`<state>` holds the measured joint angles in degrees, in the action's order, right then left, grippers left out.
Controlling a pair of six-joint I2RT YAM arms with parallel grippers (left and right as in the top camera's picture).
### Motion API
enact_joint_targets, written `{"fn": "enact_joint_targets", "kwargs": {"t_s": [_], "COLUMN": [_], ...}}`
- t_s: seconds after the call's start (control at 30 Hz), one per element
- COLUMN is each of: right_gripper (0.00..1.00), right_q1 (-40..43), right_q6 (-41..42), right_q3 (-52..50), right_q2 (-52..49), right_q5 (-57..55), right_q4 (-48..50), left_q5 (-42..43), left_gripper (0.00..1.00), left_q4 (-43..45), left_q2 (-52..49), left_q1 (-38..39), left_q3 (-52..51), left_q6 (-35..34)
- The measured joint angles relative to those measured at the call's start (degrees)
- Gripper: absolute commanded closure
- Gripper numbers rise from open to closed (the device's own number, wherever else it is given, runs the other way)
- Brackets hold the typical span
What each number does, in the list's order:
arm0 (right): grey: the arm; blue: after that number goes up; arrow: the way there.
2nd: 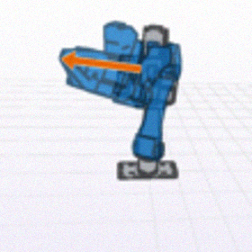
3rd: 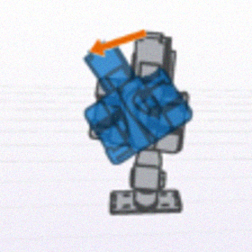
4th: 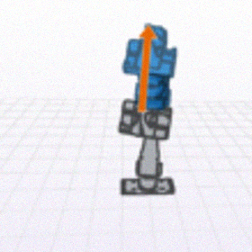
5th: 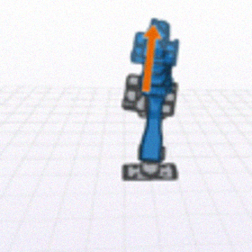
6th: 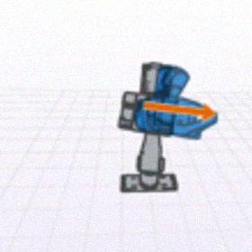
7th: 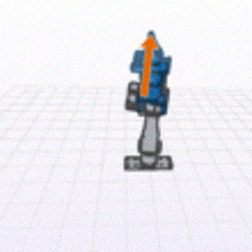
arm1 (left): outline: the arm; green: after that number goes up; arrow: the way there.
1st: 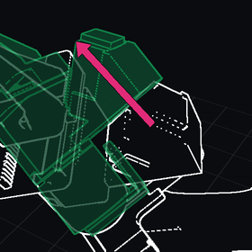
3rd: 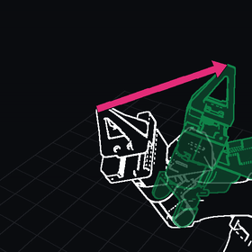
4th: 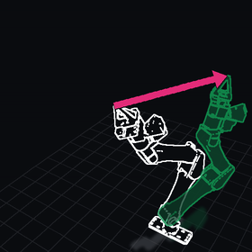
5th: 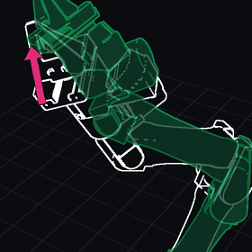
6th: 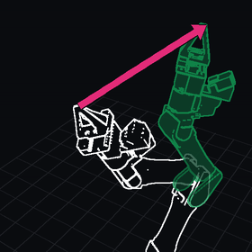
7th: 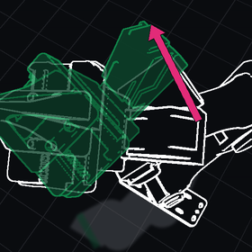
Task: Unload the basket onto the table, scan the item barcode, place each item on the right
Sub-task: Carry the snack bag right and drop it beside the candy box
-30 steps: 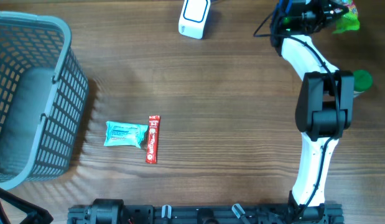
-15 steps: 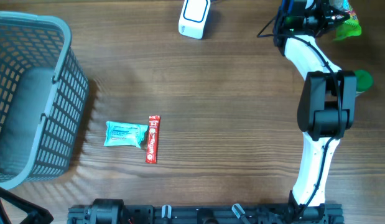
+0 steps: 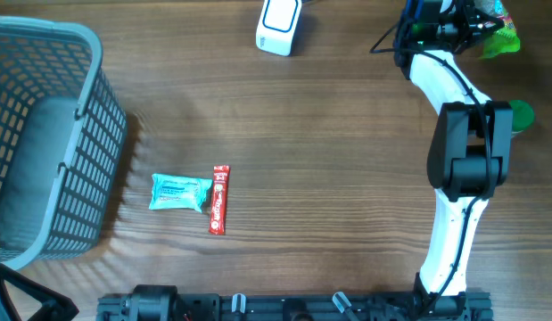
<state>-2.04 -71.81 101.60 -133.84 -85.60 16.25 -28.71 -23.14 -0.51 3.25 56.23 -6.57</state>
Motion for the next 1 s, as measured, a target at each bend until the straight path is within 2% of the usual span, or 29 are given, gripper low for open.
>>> {"fn": "enact_joint_targets", "kwargs": {"t_s": [0.33,0.4,0.47,0.6,0.63,0.67,0.73,0.8,0.83,0.87,1.0], "right_gripper": [0.95,0.94,0.89,0.75,0.68,0.55,0.21,0.07,0.01,0.0,0.0], "right_q1": [2.62,3.78,5.05,6.36,6.38,6.38,6.56,6.75,6.95,7.23,7.96], "right_q6": [4.0,4.74,5.75,9.25,10.47,11.37,13.44,15.26,15.96,16.28,14.08], "right_q3": [0.0,0.0,0.0,0.0,0.0,0.0,-0.04,-0.11,-0.11,-0.11,-0.28], "right_q2": [-0.31,-0.74,-1.57,-3.67,-4.35,-4.9,-5.88,-6.47,-6.58,-6.6,-6.64], "right_q5": [0.02,0.0,0.0,0.02,0.02,0.02,0.02,0.0,0.0,0.0,-0.31], "right_q4": [-0.07,-0.13,-0.96,-5.14,-6.54,-7.37,-9.49,-10.1,-10.14,-9.86,-0.85], "left_q5": [0.0,0.0,0.0,0.0,0.0,0.0,-0.02,0.0,0.0,0.0,-0.02], "left_gripper": [0.0,0.0,0.0,0.0,0.0,0.0,0.0,0.0,0.0,0.0,0.0], "left_q4": [-1.38,-1.79,-2.19,-2.21,-2.23,-2.21,-2.21,-2.23,-2.23,-2.23,-2.27], "left_q2": [0.0,0.0,0.0,0.0,0.0,0.0,0.0,0.0,0.0,0.0,0.0], "left_q1": [0.0,0.0,0.0,0.0,0.0,0.0,0.0,0.0,0.0,0.0,0.0], "left_q3": [0.0,0.0,0.0,0.0,0.0,0.0,0.0,0.0,0.0,0.0,0.0], "left_q6": [0.0,0.0,0.0,0.0,0.0,0.0,0.0,0.0,0.0,0.0,0.0]}}
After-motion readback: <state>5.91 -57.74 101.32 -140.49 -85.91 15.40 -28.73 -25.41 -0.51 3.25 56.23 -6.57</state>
